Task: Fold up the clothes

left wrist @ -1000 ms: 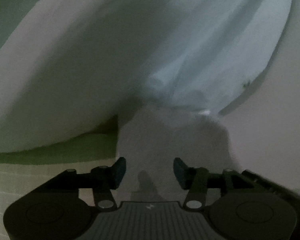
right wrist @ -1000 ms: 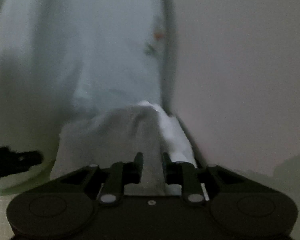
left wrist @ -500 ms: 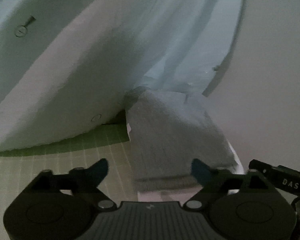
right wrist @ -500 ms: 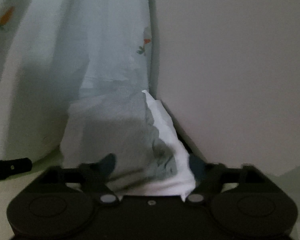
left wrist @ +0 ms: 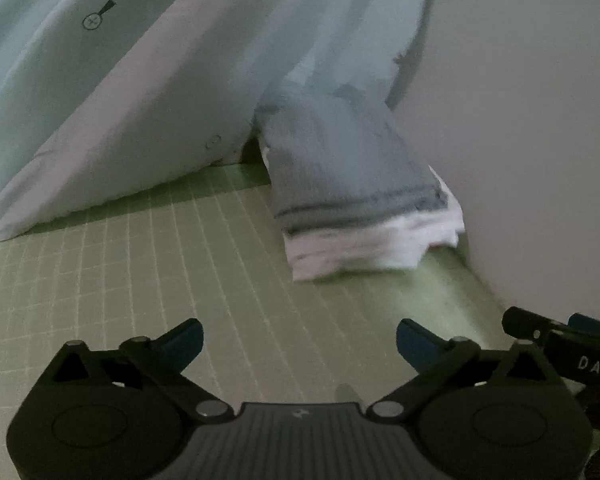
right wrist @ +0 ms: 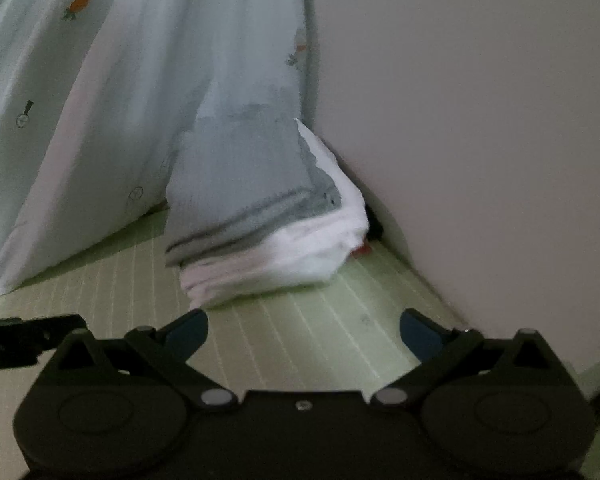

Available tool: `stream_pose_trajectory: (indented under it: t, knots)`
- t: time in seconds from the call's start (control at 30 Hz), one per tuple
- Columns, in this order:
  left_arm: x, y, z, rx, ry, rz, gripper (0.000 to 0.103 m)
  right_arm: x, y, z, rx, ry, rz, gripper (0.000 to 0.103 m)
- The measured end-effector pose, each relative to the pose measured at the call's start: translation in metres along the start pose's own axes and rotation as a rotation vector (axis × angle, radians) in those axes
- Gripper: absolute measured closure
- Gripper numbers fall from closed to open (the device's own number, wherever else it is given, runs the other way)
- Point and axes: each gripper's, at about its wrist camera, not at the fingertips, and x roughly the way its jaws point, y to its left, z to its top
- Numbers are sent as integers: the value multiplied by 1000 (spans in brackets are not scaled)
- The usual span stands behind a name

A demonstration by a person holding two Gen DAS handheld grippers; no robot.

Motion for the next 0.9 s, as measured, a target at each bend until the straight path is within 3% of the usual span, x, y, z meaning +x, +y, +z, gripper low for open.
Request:
stream_pose_trajectory:
  t: [0.17, 0.37, 0.9]
  knots:
    - [-8, -9, -17, 42, 13, -19, 0, -14, -7, -26, 7, 43, 5, 0]
    - [-22, -21, -29, 74, 1, -40, 0, -29, -14, -40, 5, 34, 1, 0]
    - [-36, -35, -33, 102, -32, -55, 0, -46, -27, -44, 22, 0, 8, 0]
